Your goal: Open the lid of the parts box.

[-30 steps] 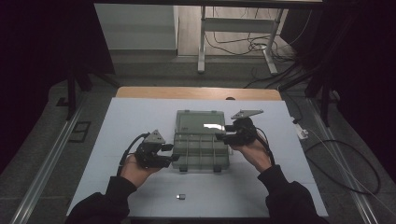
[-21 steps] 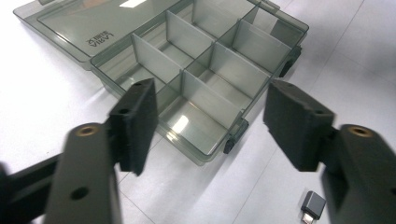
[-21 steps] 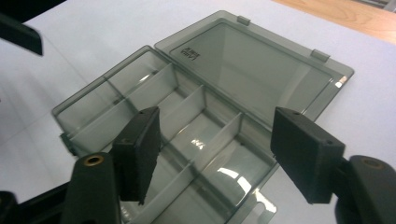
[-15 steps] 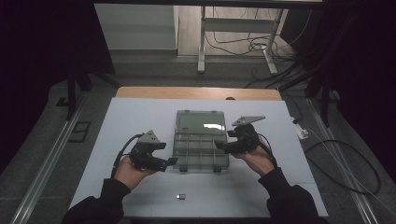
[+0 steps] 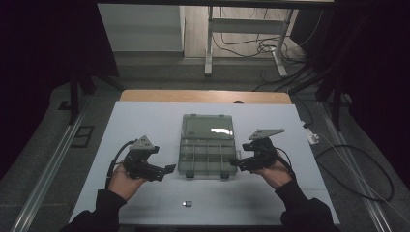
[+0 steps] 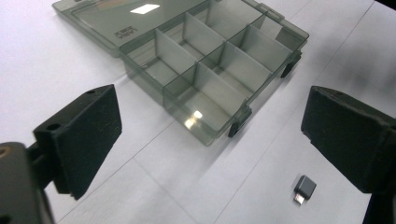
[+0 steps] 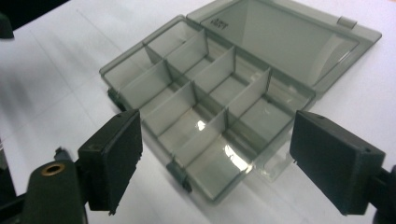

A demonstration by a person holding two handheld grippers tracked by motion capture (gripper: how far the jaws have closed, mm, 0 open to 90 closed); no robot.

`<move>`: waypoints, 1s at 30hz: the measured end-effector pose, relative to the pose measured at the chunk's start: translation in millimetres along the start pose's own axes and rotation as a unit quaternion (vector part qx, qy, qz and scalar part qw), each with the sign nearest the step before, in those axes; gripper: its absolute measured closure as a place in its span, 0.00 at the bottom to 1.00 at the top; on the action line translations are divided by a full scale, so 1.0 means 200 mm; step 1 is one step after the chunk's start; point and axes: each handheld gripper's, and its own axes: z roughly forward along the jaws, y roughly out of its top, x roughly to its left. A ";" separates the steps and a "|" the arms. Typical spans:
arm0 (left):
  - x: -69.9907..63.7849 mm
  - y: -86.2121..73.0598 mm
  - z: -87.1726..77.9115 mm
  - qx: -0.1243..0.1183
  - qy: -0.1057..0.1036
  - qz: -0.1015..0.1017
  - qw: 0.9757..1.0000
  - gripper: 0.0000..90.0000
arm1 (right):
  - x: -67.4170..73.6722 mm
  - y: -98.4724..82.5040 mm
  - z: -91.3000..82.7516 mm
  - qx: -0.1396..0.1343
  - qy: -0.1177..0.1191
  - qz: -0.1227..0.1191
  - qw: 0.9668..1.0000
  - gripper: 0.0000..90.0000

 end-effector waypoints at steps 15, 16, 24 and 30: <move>0.01 -0.10 -0.11 0.008 0.003 -0.001 1.000 0.00 | 0.04 -0.11 -0.09 0.003 -0.004 -0.001 1.000 0.04; 0.01 -0.10 -0.11 0.008 0.003 -0.001 1.000 0.00 | 0.04 -0.12 -0.10 0.003 -0.004 0.000 1.000 0.03; -0.01 -0.15 -0.18 -0.008 0.005 -0.014 1.000 0.00 | 0.05 -0.19 -0.18 -0.003 -0.017 0.012 1.000 0.00; -0.02 -0.19 -0.22 -0.008 0.007 -0.009 1.000 0.00 | 0.06 -0.24 -0.24 -0.006 -0.027 0.019 0.999 0.00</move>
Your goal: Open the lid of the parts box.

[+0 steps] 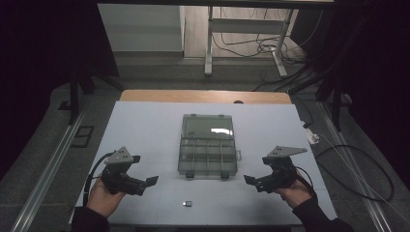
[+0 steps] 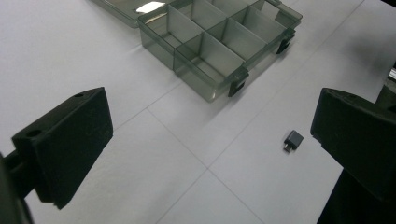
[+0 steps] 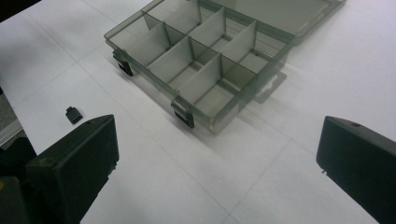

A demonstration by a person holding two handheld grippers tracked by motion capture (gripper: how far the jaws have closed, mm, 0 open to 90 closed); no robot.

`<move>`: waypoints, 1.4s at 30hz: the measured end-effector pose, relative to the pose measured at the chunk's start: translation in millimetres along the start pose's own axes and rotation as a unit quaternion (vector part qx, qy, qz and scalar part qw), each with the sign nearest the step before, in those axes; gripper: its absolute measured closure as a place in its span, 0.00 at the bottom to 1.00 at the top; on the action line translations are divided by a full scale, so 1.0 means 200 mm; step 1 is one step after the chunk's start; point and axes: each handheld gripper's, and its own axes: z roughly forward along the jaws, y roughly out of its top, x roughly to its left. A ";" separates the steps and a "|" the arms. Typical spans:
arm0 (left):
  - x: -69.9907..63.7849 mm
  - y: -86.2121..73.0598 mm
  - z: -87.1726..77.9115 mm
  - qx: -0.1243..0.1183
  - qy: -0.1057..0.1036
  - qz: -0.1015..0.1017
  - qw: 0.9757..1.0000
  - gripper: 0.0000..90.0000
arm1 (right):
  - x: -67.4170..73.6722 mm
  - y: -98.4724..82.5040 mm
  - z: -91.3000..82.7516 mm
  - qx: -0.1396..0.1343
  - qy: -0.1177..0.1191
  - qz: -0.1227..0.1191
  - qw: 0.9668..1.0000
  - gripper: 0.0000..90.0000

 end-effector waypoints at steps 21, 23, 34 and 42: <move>-0.05 -0.10 -0.13 -0.010 0.029 -0.009 0.999 0.00 | 0.00 -0.17 -0.18 -0.003 -0.019 0.019 1.000 0.00; -0.06 -0.11 -0.15 -0.014 0.035 -0.010 0.999 0.00 | 0.00 -0.19 -0.20 -0.002 -0.022 0.021 1.000 0.00; -0.08 -0.15 -0.22 -0.030 0.055 -0.019 0.998 0.00 | 0.01 -0.24 -0.26 -0.007 -0.034 0.033 0.999 0.00; -0.09 -0.17 -0.25 -0.029 0.068 -0.031 0.997 0.00 | 0.01 -0.25 -0.31 -0.011 -0.048 0.036 0.998 0.00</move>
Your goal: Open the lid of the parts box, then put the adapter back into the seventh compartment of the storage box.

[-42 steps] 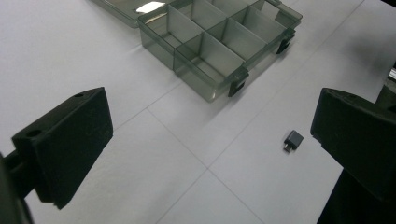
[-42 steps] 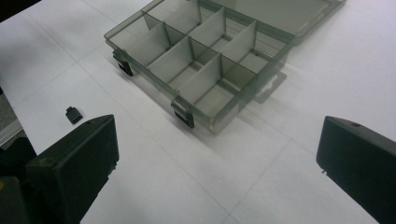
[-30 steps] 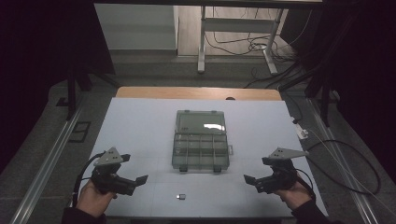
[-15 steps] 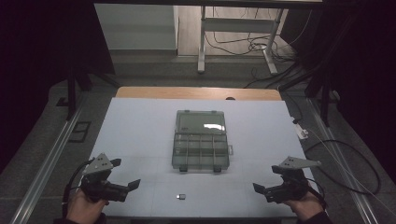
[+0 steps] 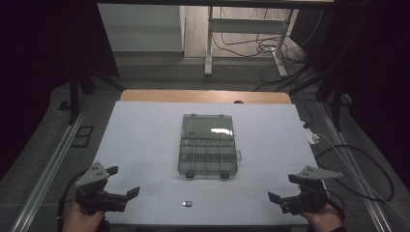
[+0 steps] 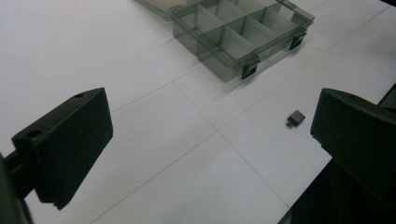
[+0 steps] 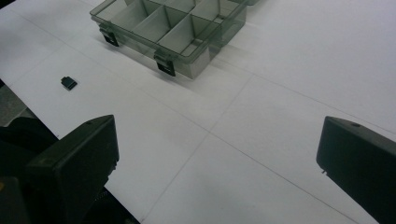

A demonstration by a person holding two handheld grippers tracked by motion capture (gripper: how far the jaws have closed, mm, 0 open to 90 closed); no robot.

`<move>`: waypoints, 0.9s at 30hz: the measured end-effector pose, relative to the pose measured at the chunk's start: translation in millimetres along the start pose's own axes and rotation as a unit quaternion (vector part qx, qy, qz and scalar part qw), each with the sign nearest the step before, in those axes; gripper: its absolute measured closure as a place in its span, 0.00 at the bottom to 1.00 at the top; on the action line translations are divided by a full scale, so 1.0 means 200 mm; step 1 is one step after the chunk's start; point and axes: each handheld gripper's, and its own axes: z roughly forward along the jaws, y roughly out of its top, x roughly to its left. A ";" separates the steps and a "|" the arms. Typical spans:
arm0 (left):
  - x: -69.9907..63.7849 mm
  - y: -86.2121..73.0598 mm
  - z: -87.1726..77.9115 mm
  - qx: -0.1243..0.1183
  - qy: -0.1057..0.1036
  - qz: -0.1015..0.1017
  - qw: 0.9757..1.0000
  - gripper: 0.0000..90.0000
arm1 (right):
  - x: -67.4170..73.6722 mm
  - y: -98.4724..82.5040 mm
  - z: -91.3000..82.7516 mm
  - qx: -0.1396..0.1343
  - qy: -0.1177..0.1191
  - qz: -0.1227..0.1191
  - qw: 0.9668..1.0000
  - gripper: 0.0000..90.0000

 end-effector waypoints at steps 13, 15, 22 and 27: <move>-0.01 0.00 0.01 0.023 0.007 0.009 1.000 0.00 | 0.01 -0.01 -0.02 0.009 -0.014 0.001 1.000 0.00; -0.01 0.00 0.01 0.022 0.003 0.009 1.000 0.00 | 0.01 -0.01 -0.02 0.011 -0.012 0.001 1.000 0.00; -0.02 0.01 0.02 0.028 -0.003 0.017 0.999 0.00 | 0.01 0.00 -0.01 0.014 -0.005 -0.004 1.000 0.00; -0.01 0.01 0.02 0.029 -0.006 0.014 0.999 0.00 | 0.01 0.02 0.00 0.012 0.002 -0.012 1.000 0.00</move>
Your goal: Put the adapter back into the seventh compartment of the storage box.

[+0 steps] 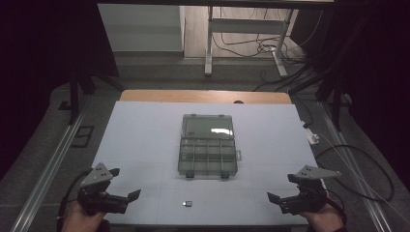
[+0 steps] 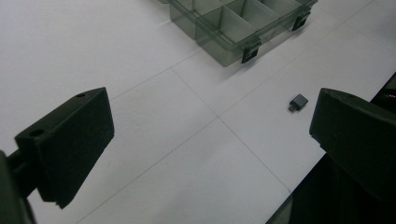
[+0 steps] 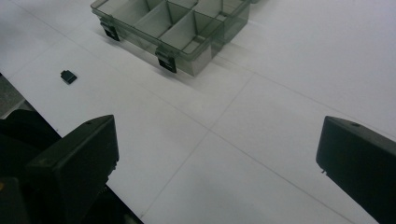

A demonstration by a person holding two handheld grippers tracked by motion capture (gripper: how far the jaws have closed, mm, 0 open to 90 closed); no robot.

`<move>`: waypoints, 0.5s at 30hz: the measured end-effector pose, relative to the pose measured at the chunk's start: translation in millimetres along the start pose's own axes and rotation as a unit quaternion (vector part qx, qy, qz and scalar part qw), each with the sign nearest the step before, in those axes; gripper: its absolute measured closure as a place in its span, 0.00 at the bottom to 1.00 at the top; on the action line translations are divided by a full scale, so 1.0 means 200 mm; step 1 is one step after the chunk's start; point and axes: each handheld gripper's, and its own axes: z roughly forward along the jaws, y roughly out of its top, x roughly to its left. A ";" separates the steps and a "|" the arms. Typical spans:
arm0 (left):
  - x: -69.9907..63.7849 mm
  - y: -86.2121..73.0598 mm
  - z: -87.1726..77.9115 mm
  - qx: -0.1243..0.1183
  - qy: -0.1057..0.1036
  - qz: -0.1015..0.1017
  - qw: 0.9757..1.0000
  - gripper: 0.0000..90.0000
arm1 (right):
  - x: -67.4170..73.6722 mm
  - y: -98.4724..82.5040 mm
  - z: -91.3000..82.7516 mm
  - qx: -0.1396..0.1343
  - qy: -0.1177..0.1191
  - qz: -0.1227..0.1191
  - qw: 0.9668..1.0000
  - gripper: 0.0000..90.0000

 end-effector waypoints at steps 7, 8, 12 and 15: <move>0.00 0.00 0.00 0.003 -0.003 0.003 1.000 0.00 | 0.02 0.03 0.04 0.004 0.014 -0.018 1.000 0.00; 0.00 0.00 0.00 0.003 -0.003 0.003 1.000 0.01 | 0.03 0.04 0.06 0.005 0.017 -0.021 1.000 0.00; 0.00 0.00 0.00 0.003 -0.004 0.003 1.000 0.01 | 0.04 0.06 0.09 0.006 0.030 -0.026 0.999 0.00; 0.00 0.00 0.00 0.003 -0.006 0.003 1.000 0.01 | 0.06 0.08 0.13 0.009 0.038 -0.032 0.999 0.00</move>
